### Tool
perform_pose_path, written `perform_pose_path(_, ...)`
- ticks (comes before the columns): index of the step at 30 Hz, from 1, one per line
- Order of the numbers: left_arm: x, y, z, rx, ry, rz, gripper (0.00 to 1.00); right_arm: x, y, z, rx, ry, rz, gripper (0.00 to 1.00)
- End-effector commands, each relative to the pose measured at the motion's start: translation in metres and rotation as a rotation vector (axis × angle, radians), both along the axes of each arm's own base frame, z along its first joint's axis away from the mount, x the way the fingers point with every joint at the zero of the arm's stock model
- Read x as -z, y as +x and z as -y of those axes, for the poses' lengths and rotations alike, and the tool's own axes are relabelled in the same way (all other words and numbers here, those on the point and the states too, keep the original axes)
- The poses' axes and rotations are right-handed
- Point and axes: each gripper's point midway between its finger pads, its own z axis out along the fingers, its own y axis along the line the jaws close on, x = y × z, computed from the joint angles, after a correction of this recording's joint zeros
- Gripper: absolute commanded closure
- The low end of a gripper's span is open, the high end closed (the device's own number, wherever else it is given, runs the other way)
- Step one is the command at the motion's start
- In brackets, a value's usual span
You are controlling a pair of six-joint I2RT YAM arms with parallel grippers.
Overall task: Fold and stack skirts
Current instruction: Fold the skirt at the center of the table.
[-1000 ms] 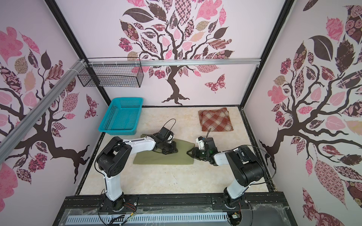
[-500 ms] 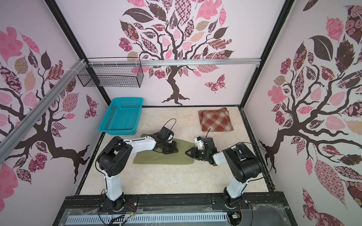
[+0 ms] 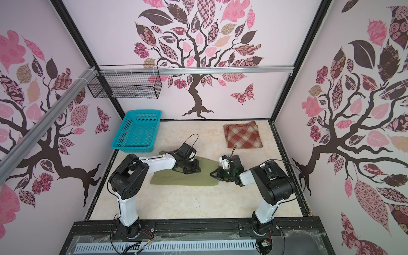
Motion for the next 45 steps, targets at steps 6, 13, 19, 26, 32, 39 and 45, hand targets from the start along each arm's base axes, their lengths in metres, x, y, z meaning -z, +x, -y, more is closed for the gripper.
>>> perform_pose_path(6, -0.051, 0.030, -0.062, -0.162, -0.051, 0.083, 0.89, -0.021, 0.005, 0.026, -0.006, -0.260, -0.005, 1.00)
perform_pose_path(13, -0.044, 0.021, -0.125, -0.269, 0.008, 0.066, 0.89, -0.041, 0.019, 0.046, -0.017, -0.432, 0.032, 1.00)
perform_pose_path(19, -0.026, 0.001, -0.143, -0.288, 0.040, 0.035, 0.90, -0.045, 0.026, 0.056, -0.056, -0.546, 0.020, 1.00)
perform_pose_path(26, -0.003, -0.014, -0.141, -0.301, 0.022, -0.004, 0.89, -0.054, 0.033, 0.076, -0.067, -0.696, 0.015, 1.00)
perform_pose_path(32, 0.020, -0.038, -0.124, -0.280, 0.022, -0.048, 0.90, -0.060, 0.042, 0.092, -0.032, -0.799, 0.020, 1.00)
perform_pose_path(39, 0.042, -0.062, -0.097, -0.245, -0.002, -0.092, 0.90, -0.067, 0.047, 0.085, -0.044, -0.861, 0.034, 1.00)
perform_pose_path(45, 0.056, -0.070, -0.092, -0.253, -0.015, -0.119, 0.89, -0.074, 0.045, 0.058, -0.096, -0.909, 0.076, 1.00)
